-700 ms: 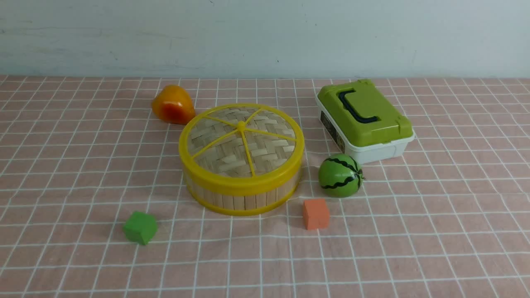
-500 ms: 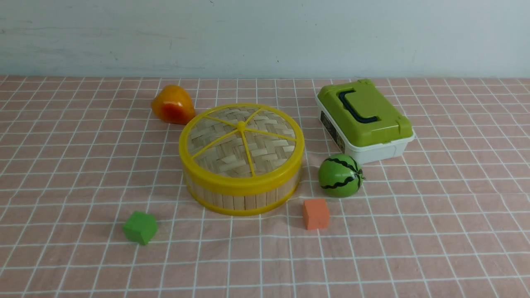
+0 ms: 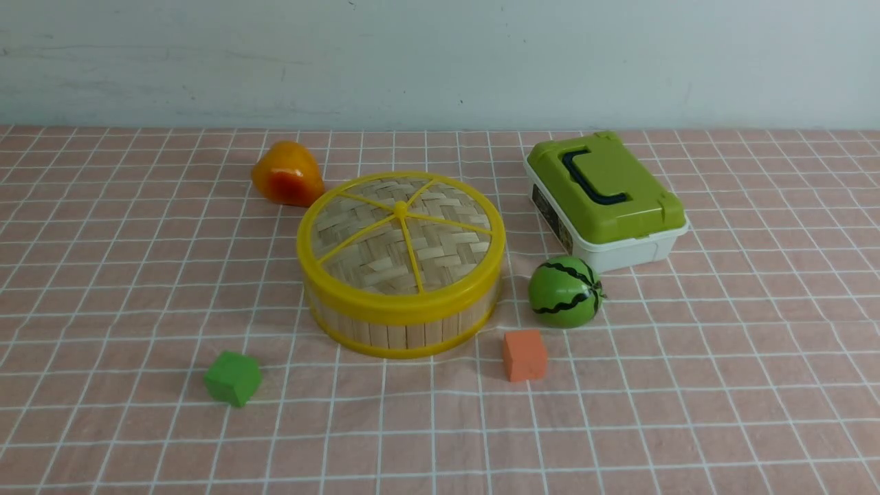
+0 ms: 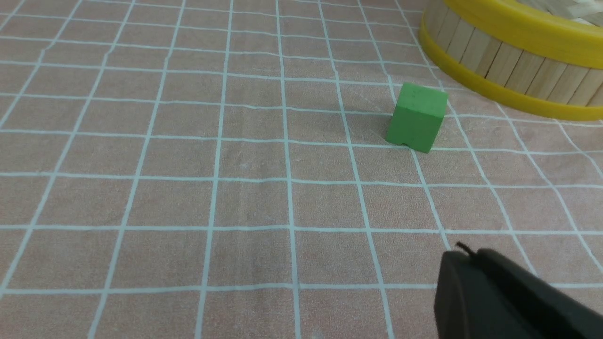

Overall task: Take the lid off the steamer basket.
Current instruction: Use the left arm to lift the lid of the steamer

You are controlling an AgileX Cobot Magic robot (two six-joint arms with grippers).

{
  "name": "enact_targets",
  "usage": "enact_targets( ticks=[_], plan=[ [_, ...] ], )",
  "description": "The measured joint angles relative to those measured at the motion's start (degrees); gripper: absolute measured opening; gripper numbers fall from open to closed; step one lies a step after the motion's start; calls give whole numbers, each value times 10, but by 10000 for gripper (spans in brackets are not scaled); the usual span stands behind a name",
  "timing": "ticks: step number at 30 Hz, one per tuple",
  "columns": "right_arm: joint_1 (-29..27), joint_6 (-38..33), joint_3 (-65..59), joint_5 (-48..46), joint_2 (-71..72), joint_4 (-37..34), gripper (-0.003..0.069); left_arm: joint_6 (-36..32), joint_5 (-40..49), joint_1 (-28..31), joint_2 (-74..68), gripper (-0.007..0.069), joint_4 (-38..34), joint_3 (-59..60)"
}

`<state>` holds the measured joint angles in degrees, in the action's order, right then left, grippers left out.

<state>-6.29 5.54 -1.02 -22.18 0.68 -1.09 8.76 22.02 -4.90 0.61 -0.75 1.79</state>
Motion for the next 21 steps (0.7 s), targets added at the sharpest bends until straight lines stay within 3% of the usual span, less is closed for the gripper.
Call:
enact_targets(
  ticks=[21],
  plan=[
    [0, 0, 0, 0, 0, 0, 241, 0, 0, 0, 0, 11, 0, 0]
  ],
)
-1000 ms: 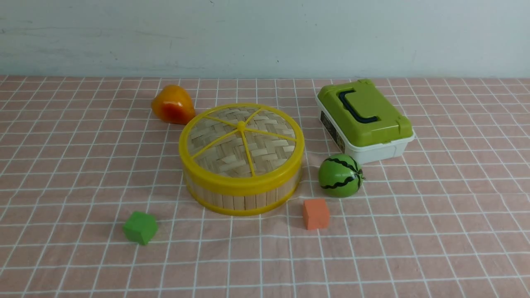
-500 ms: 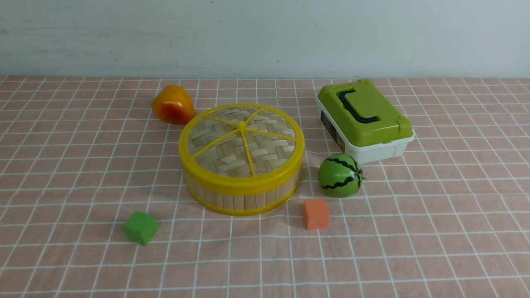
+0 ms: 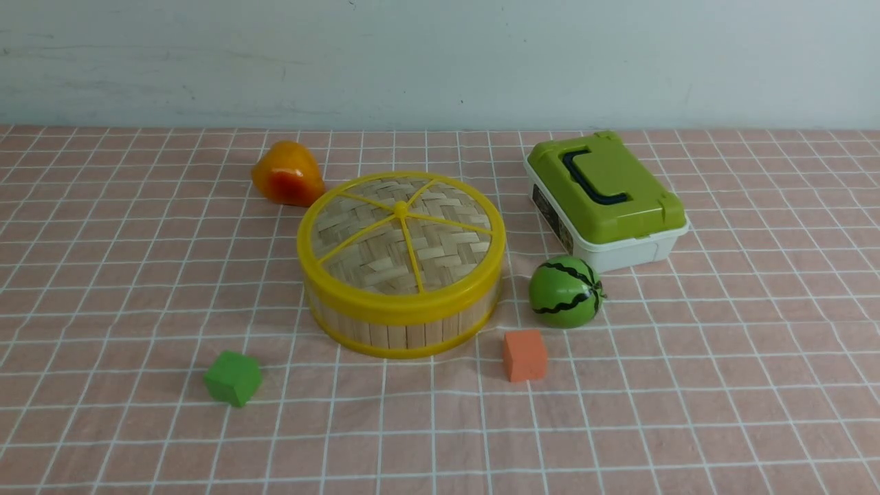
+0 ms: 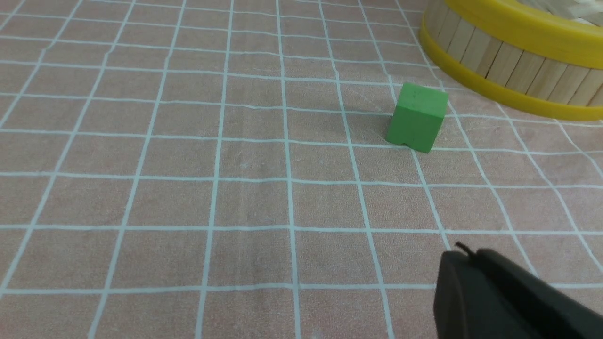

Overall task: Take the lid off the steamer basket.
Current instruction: Use the left arm to lift the lid of the steamer

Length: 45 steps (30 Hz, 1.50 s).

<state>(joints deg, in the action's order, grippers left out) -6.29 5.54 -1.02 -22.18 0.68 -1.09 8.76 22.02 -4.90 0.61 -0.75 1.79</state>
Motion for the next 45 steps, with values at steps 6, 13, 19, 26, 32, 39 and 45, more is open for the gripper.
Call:
enact_targets(
  ticks=[6, 13, 19, 26, 32, 39, 45],
  plan=[
    [0, 0, 0, 0, 0, 0, 241, 0, -1, 0, 0, 19, 0, 0],
    [0, 0, 0, 0, 0, 0, 241, 0, -26, 0, 0, 24, 0, 0],
    [0, 0, 0, 0, 0, 0, 241, 0, -82, 0, 0, 31, 0, 0],
    [0, 0, 0, 0, 0, 0, 241, -10, -250, 0, 0, 39, 14, 0],
    [0, 0, 0, 0, 0, 0, 241, -8, -370, 0, 0, 40, 16, 0],
    [0, 0, 0, 0, 0, 0, 243, 169, -531, 0, 0, 48, -22, -2],
    [0, 0, 0, 0, 0, 0, 242, 216, -399, 0, -52, -13, 24, -158]
  ],
)
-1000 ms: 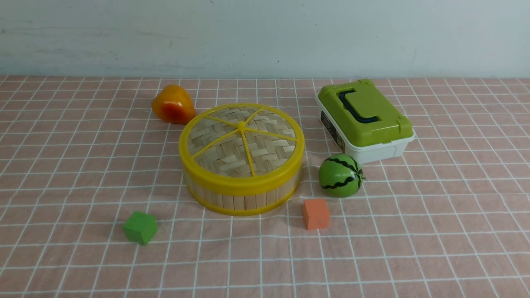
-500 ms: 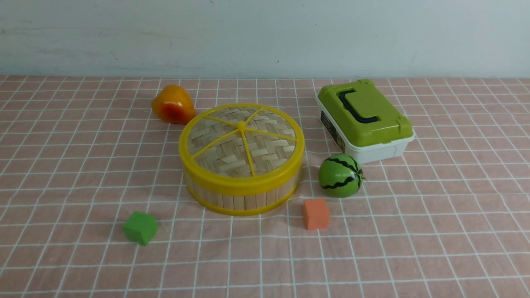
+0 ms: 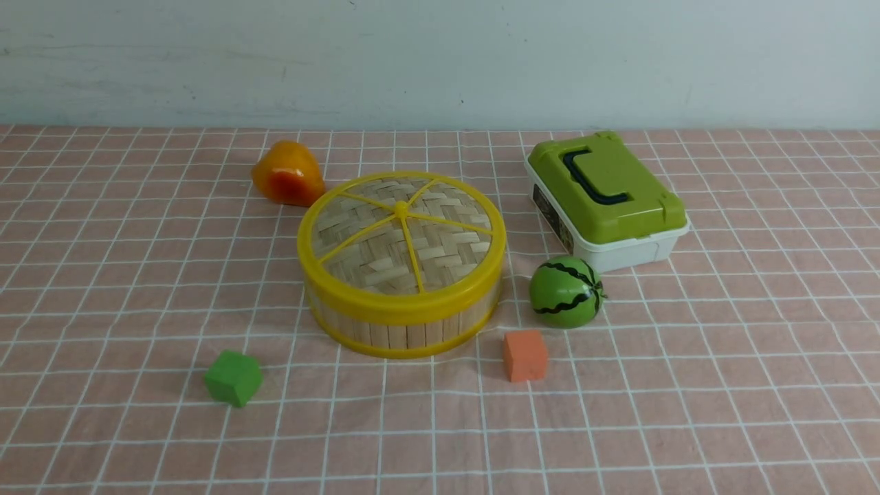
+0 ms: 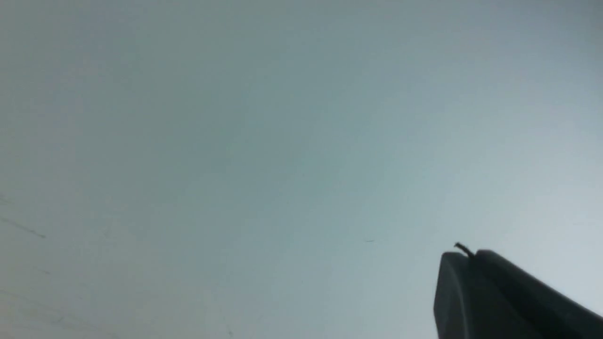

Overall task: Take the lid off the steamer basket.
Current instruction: Use the left arm to lift the lid of the steamer

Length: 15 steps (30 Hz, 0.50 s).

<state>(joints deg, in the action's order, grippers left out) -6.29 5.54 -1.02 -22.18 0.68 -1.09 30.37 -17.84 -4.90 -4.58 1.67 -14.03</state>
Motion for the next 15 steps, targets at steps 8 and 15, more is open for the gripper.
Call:
enact_targets(
  ticks=[8, 15],
  plan=[
    [0, 0, 0, 0, 0, 0, 241, -7, 189, 0, -255, -13, 66, -208],
    [0, 0, 0, 0, 0, 0, 241, 17, 238, -37, -502, -13, 75, -277]
  ],
)
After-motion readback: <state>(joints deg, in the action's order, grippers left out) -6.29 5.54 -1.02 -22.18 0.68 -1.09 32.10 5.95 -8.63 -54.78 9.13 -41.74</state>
